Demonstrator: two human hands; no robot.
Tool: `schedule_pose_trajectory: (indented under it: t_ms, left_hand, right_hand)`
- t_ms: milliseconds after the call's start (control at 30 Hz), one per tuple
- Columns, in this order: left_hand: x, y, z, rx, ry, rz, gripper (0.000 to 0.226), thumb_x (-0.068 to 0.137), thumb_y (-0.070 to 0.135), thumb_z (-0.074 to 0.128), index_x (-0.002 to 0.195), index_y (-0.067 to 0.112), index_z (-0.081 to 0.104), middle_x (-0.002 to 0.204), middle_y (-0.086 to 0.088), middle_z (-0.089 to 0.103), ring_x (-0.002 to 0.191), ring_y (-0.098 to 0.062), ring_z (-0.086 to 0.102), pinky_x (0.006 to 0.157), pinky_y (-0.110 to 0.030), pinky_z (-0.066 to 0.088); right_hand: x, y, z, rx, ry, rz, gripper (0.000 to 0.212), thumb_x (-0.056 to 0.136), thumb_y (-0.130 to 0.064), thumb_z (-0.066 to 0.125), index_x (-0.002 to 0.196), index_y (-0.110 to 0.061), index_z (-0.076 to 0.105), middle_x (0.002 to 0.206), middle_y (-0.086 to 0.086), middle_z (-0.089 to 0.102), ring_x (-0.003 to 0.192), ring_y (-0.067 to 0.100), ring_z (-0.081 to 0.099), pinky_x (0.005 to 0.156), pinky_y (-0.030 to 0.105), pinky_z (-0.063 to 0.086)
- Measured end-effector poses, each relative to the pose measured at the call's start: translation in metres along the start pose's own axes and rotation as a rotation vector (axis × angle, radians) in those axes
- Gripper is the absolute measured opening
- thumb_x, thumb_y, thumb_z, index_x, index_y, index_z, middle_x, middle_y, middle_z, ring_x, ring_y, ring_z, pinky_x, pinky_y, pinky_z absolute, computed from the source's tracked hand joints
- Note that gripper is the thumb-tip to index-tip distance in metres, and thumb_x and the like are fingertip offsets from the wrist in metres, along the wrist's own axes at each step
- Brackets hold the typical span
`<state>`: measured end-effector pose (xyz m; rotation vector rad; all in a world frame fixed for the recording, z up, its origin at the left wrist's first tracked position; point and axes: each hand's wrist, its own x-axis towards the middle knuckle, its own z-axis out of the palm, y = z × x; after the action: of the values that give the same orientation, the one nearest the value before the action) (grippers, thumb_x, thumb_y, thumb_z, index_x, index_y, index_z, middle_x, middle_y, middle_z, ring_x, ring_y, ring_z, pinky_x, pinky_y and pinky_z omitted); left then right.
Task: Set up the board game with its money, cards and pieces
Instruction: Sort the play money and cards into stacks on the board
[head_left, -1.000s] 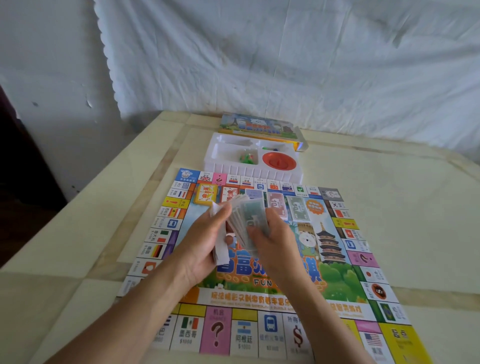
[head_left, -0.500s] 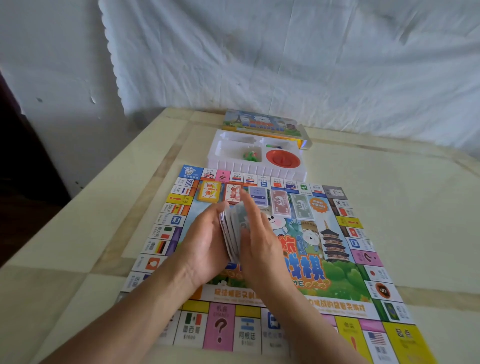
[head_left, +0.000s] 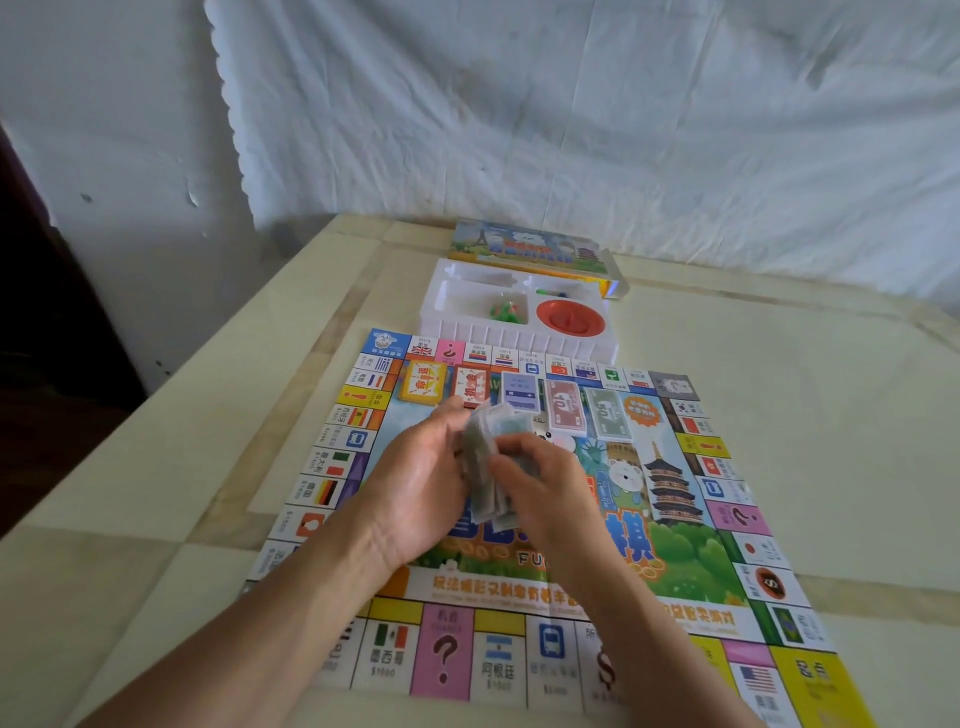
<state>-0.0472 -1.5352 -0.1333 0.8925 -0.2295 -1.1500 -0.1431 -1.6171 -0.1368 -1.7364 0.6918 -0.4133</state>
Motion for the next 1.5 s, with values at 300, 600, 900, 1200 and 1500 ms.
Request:
schedule_pose_trajectory:
  t_ms: [300, 600, 900, 1200, 1500]
  left_hand:
    - [0.007, -0.004, -0.008, 0.058, 0.089, 0.070, 0.060, 0.089, -0.010, 0.047, 0.142, 0.017, 0.039, 0.119, -0.017, 0.064, 0.092, -0.027, 0.063, 0.070, -0.037, 0.053]
    - [0.008, -0.002, -0.009, -0.007, 0.181, 0.060, 0.042, 0.088, -0.014, 0.047, 0.123, 0.008, 0.053, 0.106, -0.020, 0.066, 0.081, -0.029, 0.066, 0.056, -0.037, 0.057]
    - [0.012, -0.002, -0.014, -0.077, 0.209, 0.057, 0.035, 0.091, -0.010, 0.044, 0.121, 0.002, 0.057, 0.102, -0.024, 0.065, 0.083, -0.031, 0.065, 0.062, -0.040, 0.060]
    - [0.012, 0.000, -0.013, -0.143, 0.178, 0.015, 0.037, 0.096, -0.005, 0.036, 0.125, 0.003, 0.057, 0.112, -0.024, 0.064, 0.092, -0.031, 0.064, 0.073, -0.043, 0.055]
    - [0.013, -0.001, -0.012, -0.106, 0.197, 0.059, 0.037, 0.093, -0.008, 0.039, 0.124, 0.004, 0.055, 0.108, -0.024, 0.064, 0.090, -0.031, 0.064, 0.066, -0.041, 0.058]
  right_hand:
    - [0.003, 0.001, -0.013, 0.314, -0.037, 0.129, 0.014, 0.090, -0.005, 0.057, 0.092, -0.012, 0.069, 0.083, 0.010, 0.072, 0.070, 0.021, 0.066, 0.058, 0.030, 0.052]
    - [0.005, 0.002, -0.018, 0.420, -0.069, 0.116, 0.017, 0.089, -0.003, 0.056, 0.101, -0.006, 0.068, 0.097, 0.017, 0.071, 0.080, 0.025, 0.067, 0.066, 0.031, 0.053]
    - [0.006, 0.003, -0.020, 0.437, -0.059, 0.115, 0.019, 0.091, 0.000, 0.053, 0.101, -0.005, 0.067, 0.101, 0.019, 0.070, 0.081, 0.025, 0.065, 0.064, 0.030, 0.053]
    - [0.006, 0.004, -0.019, 0.385, -0.034, 0.079, 0.019, 0.090, 0.000, 0.053, 0.101, -0.007, 0.067, 0.098, 0.019, 0.070, 0.076, 0.023, 0.063, 0.060, 0.028, 0.050]
    - [0.006, 0.005, -0.014, 0.248, -0.008, 0.001, 0.020, 0.092, -0.002, 0.053, 0.097, -0.015, 0.067, 0.090, 0.008, 0.073, 0.073, 0.017, 0.067, 0.062, 0.027, 0.054]
